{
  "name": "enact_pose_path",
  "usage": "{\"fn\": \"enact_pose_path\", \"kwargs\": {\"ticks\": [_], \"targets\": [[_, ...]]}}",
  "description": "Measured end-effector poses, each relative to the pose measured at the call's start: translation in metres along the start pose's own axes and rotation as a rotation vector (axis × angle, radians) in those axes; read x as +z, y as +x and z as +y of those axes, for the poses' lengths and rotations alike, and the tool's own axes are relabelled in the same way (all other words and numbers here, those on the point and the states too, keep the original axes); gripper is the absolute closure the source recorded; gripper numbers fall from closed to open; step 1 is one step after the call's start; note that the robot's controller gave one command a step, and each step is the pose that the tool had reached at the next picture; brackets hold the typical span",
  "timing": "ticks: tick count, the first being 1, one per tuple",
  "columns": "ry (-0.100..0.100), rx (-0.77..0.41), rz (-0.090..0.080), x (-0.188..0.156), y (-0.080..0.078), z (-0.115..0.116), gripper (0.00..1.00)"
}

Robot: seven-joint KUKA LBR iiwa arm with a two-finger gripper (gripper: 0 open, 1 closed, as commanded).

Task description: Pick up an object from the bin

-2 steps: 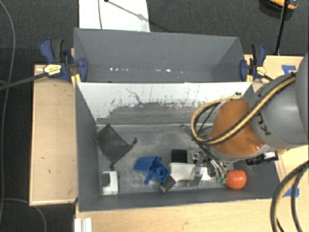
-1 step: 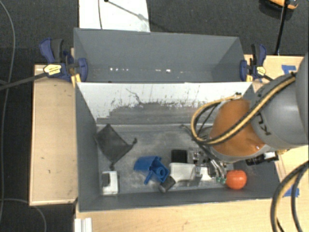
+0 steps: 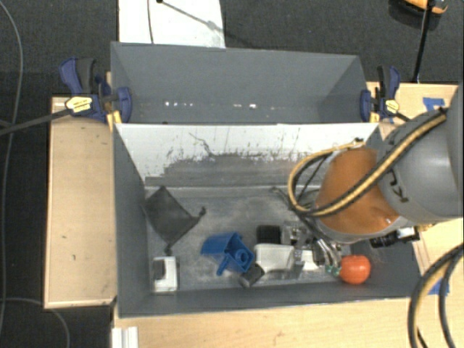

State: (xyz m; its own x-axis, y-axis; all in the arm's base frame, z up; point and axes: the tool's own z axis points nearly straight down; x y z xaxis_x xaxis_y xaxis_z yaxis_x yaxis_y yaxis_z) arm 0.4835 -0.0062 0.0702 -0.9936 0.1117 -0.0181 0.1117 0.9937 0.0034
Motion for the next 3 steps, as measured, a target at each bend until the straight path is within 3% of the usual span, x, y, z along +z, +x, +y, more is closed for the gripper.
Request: {"fn": "enact_pose_path", "kwargs": {"ticks": [3], "targets": [[0.001,-0.004,0.012,-0.037,0.003,0.000,1.00]]}}
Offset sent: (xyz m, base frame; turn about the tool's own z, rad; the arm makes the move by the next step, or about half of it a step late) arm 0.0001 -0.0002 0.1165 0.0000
